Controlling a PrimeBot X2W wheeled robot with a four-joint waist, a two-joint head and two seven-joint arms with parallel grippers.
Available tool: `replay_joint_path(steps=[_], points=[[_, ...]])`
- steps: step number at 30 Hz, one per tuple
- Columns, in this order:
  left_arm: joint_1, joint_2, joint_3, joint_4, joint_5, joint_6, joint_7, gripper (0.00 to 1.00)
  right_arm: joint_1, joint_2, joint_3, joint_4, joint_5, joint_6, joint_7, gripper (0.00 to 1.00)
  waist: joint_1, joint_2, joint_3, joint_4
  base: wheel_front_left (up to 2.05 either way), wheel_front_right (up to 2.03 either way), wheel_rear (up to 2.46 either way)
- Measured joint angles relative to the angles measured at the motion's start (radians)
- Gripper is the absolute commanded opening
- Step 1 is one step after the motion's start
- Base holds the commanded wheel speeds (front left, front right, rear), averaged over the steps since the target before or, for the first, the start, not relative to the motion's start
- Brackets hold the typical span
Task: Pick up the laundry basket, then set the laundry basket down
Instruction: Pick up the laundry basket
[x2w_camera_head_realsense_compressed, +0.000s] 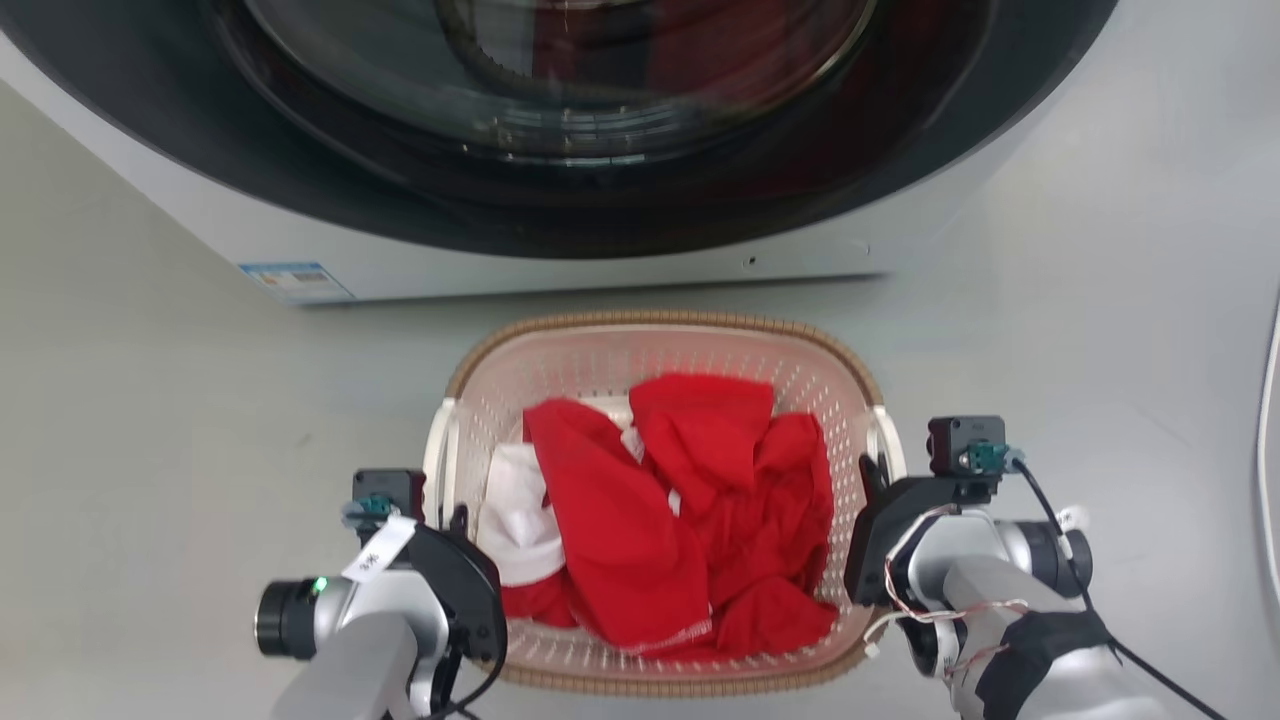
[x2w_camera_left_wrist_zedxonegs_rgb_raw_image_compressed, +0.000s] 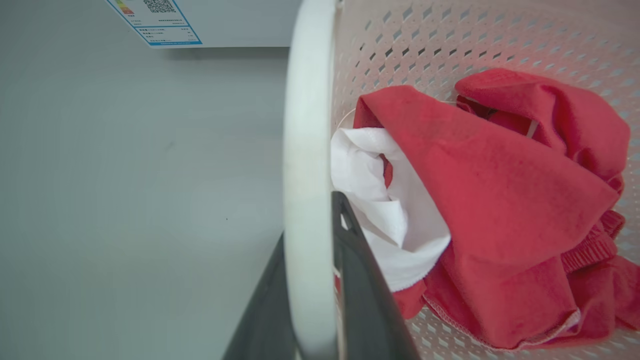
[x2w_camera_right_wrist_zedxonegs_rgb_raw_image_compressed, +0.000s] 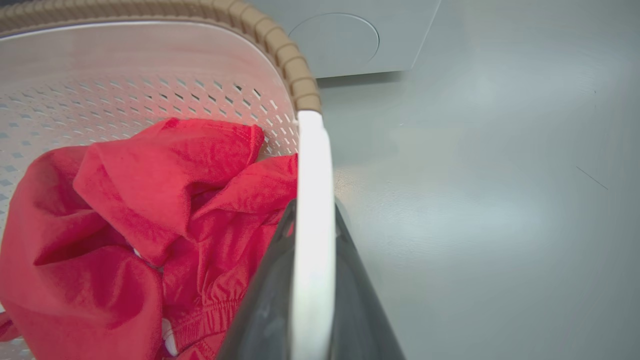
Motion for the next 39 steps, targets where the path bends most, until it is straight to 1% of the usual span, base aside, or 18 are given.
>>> replay_joint_path(steps=[2,10,16,18,23,26,31,39], points=[[0.030,0.002,-0.027,0.000,-0.030,0.009,0.021,0.00,0.026,-0.001,0.023,0.001,0.025,0.000,0.021,0.00,0.0000,0.0000,-0.045,0.002,0.00,0.00,0.00],[0.118,0.007,-0.088,-0.002,-0.090,0.025,0.066,0.00,0.103,-0.002,0.076,0.001,0.084,0.000,0.067,0.00,-0.0001,-0.0001,-0.164,0.014,0.00,0.00,0.00],[0.176,0.011,-0.121,-0.001,-0.123,0.026,0.097,0.00,0.165,-0.003,0.111,-0.001,0.123,-0.001,0.094,0.00,-0.0001,-0.0001,-0.253,0.024,0.00,0.00,0.00],[0.191,0.011,-0.128,0.002,-0.142,0.033,0.104,0.00,0.186,-0.003,0.124,-0.005,0.140,-0.001,0.100,0.00,-0.0001,-0.0001,-0.284,0.027,0.00,0.00,0.00],[0.218,0.012,-0.141,0.006,-0.155,0.035,0.109,0.00,0.213,-0.005,0.152,-0.009,0.167,-0.002,0.117,0.00,0.0000,-0.0001,-0.367,0.034,0.00,0.00,0.00],[0.218,0.013,-0.146,0.007,-0.161,0.042,0.110,0.00,0.211,-0.005,0.160,-0.009,0.171,-0.004,0.124,0.00,0.0000,-0.0001,-0.399,0.037,0.00,0.00,0.00],[0.216,0.013,-0.152,0.019,-0.163,0.042,0.114,0.00,0.207,-0.005,0.180,-0.009,0.184,-0.005,0.134,0.00,0.0001,-0.0001,-0.438,0.035,0.00,0.00,0.00],[0.213,0.013,-0.168,0.029,-0.166,0.043,0.121,0.00,0.207,-0.005,0.202,-0.003,0.215,-0.005,0.135,0.00,0.0001,0.0000,-0.472,0.026,0.00,0.00,0.00]])
